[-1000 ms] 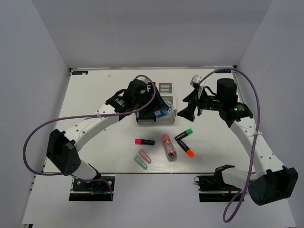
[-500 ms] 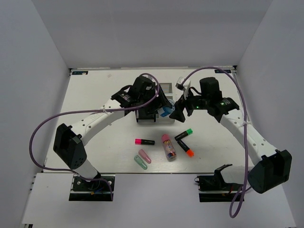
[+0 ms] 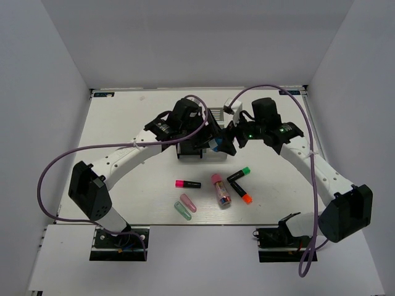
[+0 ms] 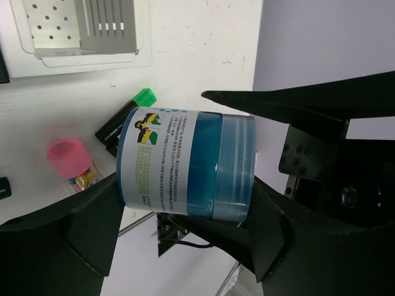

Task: Sort the stationery into containers
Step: Place the stationery in the storage box.

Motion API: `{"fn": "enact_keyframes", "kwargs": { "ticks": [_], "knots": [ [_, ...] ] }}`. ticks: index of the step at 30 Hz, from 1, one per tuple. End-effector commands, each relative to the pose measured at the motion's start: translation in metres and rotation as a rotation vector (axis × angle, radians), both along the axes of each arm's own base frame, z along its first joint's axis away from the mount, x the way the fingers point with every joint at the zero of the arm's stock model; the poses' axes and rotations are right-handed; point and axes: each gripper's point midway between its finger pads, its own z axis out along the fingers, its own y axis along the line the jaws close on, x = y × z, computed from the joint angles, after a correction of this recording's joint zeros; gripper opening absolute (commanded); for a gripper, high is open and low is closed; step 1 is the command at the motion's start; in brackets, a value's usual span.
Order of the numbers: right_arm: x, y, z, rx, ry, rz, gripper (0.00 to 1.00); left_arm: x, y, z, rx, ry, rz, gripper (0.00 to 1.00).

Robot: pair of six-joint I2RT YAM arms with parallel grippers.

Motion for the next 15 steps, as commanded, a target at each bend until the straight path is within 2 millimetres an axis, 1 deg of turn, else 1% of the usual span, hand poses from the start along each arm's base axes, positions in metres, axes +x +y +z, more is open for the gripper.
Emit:
{"fn": "enact_keyframes", "kwargs": {
  "ticks": [1, 2, 4, 5, 6, 7, 8, 9, 10, 11, 12, 13, 14, 15],
  "knots": [
    [0.009, 0.009, 0.028, 0.055, -0.049, -0.008, 0.9, -0.01, -0.003, 0.042, -0.113, -0.07, -0.028, 0.0],
    [0.01, 0.01, 0.029, 0.06, -0.046, -0.009, 0.9, -0.011, -0.002, 0.04, -0.111, -0.066, -0.027, 0.0],
    [0.011, 0.012, 0.03, 0.062, -0.051, -0.006, 0.86, -0.011, -0.001, 0.04, -0.11, -0.069, -0.027, 0.0],
    [0.011, 0.011, 0.031, 0.063, -0.049, -0.009, 0.82, -0.012, -0.002, 0.04, -0.113, -0.069, -0.029, 0.0],
    [0.012, 0.013, 0.032, 0.068, -0.056, -0.006, 0.69, -0.011, 0.0, 0.039, -0.107, -0.069, -0.025, 0.0],
    [0.011, 0.012, 0.029, 0.063, -0.046, -0.007, 0.61, -0.012, 0.0, 0.039, -0.108, -0.068, -0.028, 0.0],
    [0.011, 0.012, 0.031, 0.067, -0.051, -0.008, 0.52, -0.012, -0.001, 0.039, -0.108, -0.067, -0.027, 0.0],
    [0.01, 0.012, 0.031, 0.072, -0.048, 0.0, 0.47, -0.012, -0.001, 0.039, -0.109, -0.068, -0.027, 0.0],
    [0.008, 0.013, 0.029, 0.072, -0.038, 0.005, 0.47, -0.011, -0.001, 0.04, -0.114, -0.07, -0.026, 0.0],
    [0.01, 0.01, 0.029, 0.072, -0.03, -0.004, 0.51, -0.011, 0.0, 0.04, -0.113, -0.068, -0.026, 0.0],
    [0.003, 0.015, 0.029, 0.079, -0.016, 0.025, 0.55, -0.009, -0.001, 0.041, -0.116, -0.072, -0.024, 0.0],
    [0.001, 0.015, 0.023, 0.07, 0.009, 0.028, 0.55, -0.009, -0.001, 0.043, -0.122, -0.072, -0.024, 0.0],
    [0.002, 0.016, 0.025, 0.078, 0.003, 0.033, 0.53, -0.008, -0.001, 0.045, -0.125, -0.075, -0.024, 0.0],
    [-0.001, 0.017, 0.023, 0.083, 0.011, 0.045, 0.46, -0.008, -0.002, 0.046, -0.127, -0.078, -0.024, 0.0]
  ]
}}
